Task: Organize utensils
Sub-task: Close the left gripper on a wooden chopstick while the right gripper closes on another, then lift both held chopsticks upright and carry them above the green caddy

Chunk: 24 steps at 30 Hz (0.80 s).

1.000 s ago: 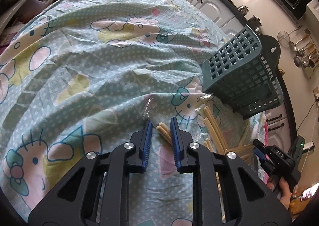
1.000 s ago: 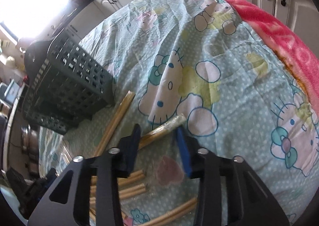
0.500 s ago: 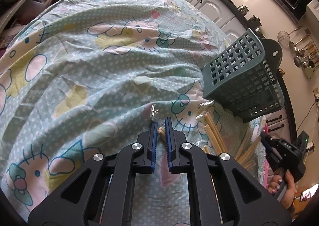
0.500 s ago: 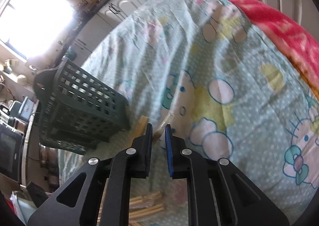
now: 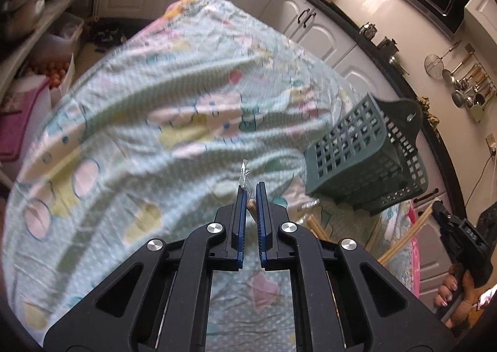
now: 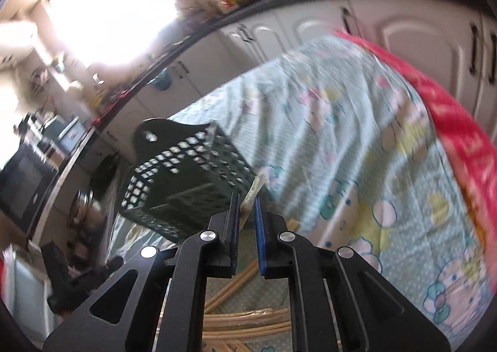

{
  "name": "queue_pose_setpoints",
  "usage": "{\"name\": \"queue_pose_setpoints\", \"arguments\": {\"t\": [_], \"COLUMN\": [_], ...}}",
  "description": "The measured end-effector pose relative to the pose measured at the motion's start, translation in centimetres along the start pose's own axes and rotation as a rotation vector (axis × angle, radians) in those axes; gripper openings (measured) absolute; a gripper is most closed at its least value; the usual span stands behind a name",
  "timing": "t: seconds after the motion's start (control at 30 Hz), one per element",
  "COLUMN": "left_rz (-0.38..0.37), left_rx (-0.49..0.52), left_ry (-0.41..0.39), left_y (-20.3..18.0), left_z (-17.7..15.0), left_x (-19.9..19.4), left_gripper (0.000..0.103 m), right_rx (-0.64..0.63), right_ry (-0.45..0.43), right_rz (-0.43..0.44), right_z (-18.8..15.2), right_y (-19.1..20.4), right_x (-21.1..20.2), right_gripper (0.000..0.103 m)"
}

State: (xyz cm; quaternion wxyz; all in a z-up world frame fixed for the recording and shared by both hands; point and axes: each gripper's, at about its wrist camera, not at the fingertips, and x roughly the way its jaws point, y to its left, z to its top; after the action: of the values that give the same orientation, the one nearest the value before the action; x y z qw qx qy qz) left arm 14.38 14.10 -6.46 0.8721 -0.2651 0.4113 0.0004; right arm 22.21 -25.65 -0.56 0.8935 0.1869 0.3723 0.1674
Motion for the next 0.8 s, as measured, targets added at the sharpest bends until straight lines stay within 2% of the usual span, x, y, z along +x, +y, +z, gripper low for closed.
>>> {"name": "queue_pose_setpoints", "arguments": {"t": [0.17, 0.37, 0.8], "left_rz": [-0.008, -0.049, -0.159], "left_rx": [0.035, 0.107, 0.28], "left_ry": [-0.059, -0.116, -0.153], "left_y": [-0.8, -3.6, -10.8], "left_z": [1.3, 2.3, 2.6], "left_x": [-2.1, -4.6, -7.5], "left_gripper": [0.003, 0.003, 0.003], "right_rx": [-0.126, -0.258, -0.417], "right_ry": [-0.016, -0.042, -0.062], "right_rz": [0.034, 0.076, 0.144], "right_z": [0.1, 0.1, -0.2], "right_y": [3.0, 6.8, 12.3], "right_x": [-0.8, -1.9, -3.6], "right_gripper": [0.008, 0.007, 0.006]}}
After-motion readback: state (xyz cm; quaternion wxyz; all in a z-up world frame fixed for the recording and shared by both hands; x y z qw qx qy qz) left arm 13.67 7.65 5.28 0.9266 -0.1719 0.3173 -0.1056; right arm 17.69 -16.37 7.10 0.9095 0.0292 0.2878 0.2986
